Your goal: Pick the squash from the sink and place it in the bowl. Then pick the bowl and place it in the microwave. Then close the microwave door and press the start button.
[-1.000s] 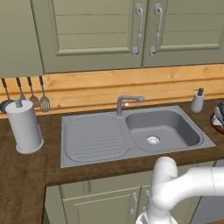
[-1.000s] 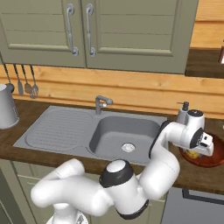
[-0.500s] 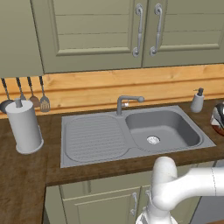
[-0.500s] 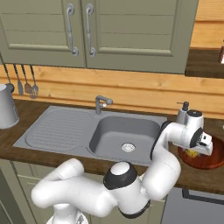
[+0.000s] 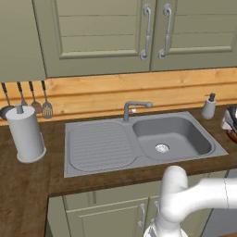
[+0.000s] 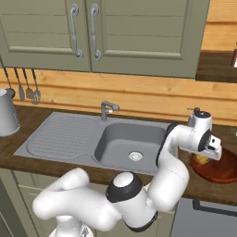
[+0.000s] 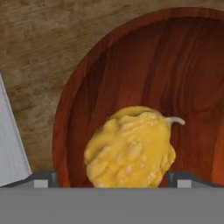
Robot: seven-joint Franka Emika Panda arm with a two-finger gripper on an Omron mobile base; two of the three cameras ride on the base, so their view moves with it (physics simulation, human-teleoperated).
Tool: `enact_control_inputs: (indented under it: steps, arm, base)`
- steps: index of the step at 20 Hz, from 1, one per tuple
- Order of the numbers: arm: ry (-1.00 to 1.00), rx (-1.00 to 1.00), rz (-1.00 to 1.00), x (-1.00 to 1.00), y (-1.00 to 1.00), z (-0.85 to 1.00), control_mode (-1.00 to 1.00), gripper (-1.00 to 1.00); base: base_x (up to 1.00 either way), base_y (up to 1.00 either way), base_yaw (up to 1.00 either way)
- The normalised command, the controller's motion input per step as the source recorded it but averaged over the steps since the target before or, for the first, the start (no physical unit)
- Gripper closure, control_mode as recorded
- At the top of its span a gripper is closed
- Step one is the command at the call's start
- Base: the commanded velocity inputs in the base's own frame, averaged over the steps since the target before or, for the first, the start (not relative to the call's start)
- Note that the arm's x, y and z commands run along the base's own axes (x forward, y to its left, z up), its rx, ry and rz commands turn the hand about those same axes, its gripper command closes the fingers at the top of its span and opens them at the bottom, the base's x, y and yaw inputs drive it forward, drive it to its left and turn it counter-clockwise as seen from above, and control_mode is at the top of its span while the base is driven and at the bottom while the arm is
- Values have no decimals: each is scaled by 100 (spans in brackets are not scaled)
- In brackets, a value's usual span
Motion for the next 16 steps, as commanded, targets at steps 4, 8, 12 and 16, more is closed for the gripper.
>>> enact_control_inputs:
  steps: [4,8,12,16]
  arm:
    - [0,-7,0,-34,40,29,-100,-100]
    - [0,-7,0,-74,62,2,-100,-100]
    - [0,-11,0,-15,10,0,-100,-100]
    - [5,-8,1,2,-2,8,-100,-100]
  base:
    - [0,0,0]
    - [0,0,0]
    - [0,0,0]
    - [0,0,0]
